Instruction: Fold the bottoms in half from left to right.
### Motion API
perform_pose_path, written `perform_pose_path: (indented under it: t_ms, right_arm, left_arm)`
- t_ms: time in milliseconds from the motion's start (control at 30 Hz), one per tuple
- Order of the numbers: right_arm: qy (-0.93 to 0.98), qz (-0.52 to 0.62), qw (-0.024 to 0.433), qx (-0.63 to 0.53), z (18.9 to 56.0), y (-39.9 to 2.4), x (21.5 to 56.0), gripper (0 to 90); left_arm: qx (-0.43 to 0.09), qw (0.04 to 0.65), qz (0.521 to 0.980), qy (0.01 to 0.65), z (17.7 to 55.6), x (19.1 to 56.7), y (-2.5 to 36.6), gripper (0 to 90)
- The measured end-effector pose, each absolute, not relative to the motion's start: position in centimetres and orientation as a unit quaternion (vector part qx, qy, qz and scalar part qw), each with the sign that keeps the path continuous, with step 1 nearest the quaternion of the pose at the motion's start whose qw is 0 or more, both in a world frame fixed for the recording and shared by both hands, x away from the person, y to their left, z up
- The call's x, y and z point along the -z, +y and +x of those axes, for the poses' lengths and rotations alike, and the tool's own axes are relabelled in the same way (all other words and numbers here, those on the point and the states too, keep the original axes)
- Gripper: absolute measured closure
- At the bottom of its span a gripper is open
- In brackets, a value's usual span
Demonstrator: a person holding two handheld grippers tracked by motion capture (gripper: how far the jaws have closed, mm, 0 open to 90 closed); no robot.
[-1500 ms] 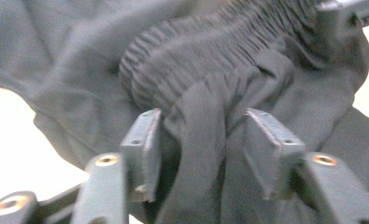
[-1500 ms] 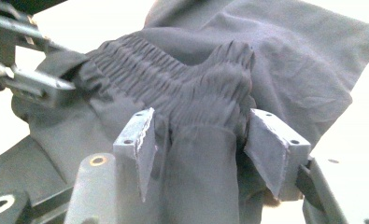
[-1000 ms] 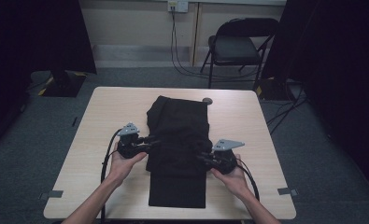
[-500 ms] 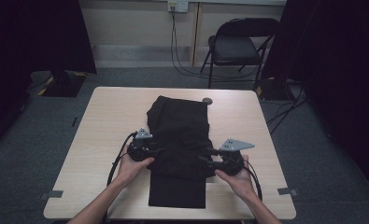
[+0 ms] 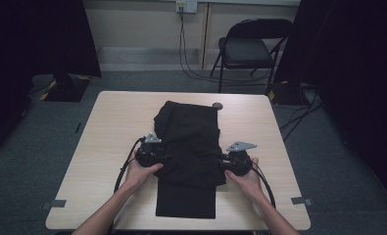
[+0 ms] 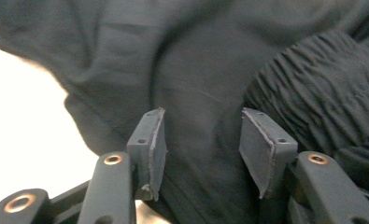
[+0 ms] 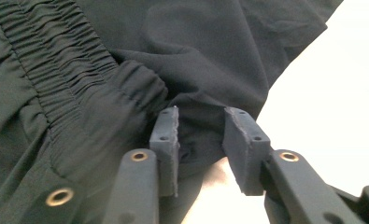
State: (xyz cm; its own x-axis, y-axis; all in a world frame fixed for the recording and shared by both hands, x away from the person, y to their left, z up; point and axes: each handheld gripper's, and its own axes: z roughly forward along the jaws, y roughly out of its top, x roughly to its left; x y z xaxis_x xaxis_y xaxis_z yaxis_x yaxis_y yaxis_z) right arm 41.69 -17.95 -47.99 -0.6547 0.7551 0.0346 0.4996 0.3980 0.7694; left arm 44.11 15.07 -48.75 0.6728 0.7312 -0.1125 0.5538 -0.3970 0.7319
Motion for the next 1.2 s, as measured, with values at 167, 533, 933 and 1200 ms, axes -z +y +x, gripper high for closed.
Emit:
perform_pose_path:
  t_ms: [167, 533, 933, 1200]
  right_arm:
    - [0.825, 0.357, 0.154, -0.41, 39.1, -17.9, 46.8, 60.2]
    - [0.84, 0.313, 0.126, -0.426, 34.7, -17.7, 45.9, 56.5]
    - [0.819, 0.329, 0.168, -0.44, 39.2, -15.8, 44.5, 66.4]
    - [0.827, 0.374, 0.171, -0.384, 41.4, -16.8, 47.3, 71.5]
  left_arm:
    - [-0.109, 0.414, 0.83, 0.357, 42.1, 46.8, 15.1, 50.0]
    - [-0.095, 0.437, 0.836, 0.317, 38.9, 45.9, 15.9, 46.2]
    - [-0.086, 0.43, 0.848, 0.299, 37.7, 46.3, 15.6, 43.6]
    - [-0.102, 0.433, 0.823, 0.353, 39.7, 46.3, 16.9, 44.8]
